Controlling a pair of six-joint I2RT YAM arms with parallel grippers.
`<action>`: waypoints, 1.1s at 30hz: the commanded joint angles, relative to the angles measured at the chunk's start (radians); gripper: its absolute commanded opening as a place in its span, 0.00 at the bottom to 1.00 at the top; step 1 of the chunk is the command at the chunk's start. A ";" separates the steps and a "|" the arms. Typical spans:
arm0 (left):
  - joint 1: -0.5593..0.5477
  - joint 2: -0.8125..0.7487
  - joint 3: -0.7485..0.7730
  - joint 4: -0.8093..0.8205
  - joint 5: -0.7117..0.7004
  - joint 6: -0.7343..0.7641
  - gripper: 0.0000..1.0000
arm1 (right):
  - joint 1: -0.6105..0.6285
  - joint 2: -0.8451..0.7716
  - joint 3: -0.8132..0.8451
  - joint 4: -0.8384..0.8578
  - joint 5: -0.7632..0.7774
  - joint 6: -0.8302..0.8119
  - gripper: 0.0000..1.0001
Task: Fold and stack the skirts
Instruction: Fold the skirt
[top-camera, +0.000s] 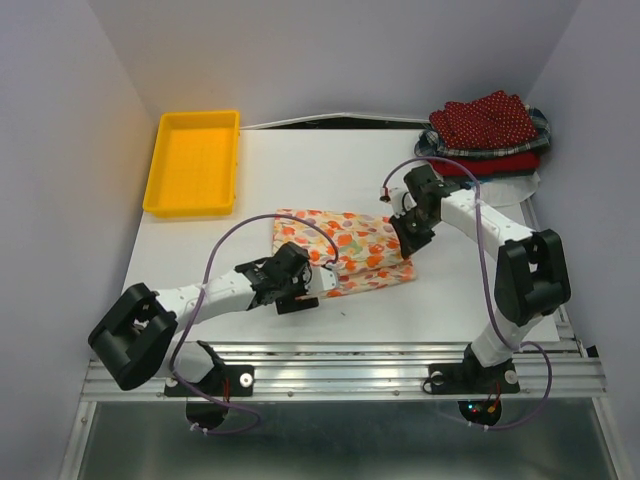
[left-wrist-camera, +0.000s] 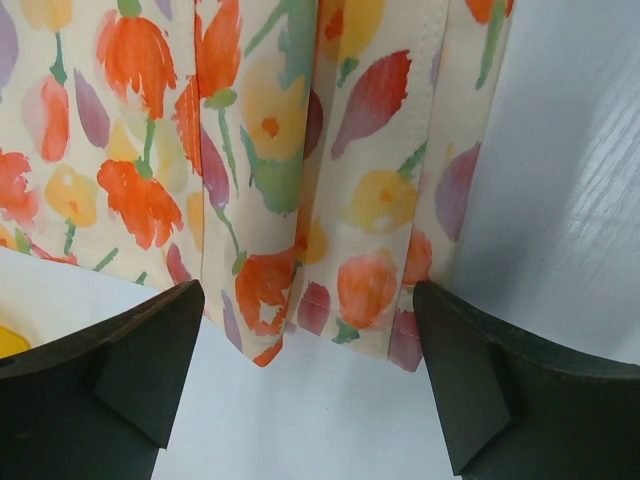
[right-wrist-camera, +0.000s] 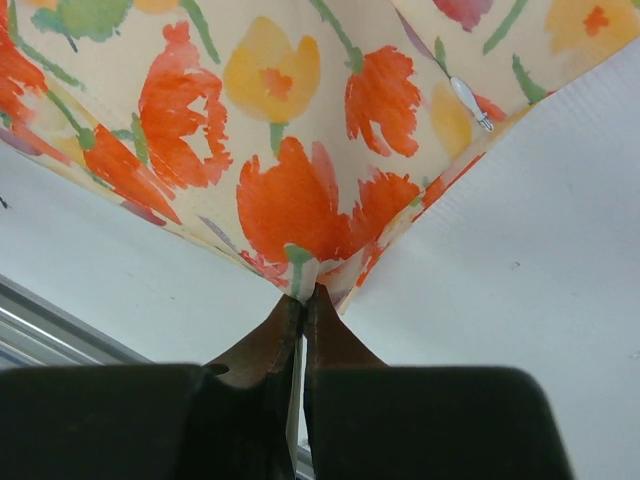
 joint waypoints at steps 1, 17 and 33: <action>-0.004 -0.076 0.015 -0.066 -0.004 -0.025 0.99 | 0.000 -0.065 0.015 -0.059 0.043 -0.052 0.01; 0.088 -0.075 0.169 -0.317 0.202 0.119 0.67 | 0.000 -0.014 -0.071 0.047 0.112 -0.075 0.01; 0.159 0.100 0.184 -0.194 0.165 0.168 0.43 | 0.000 0.004 -0.055 0.037 0.106 -0.075 0.01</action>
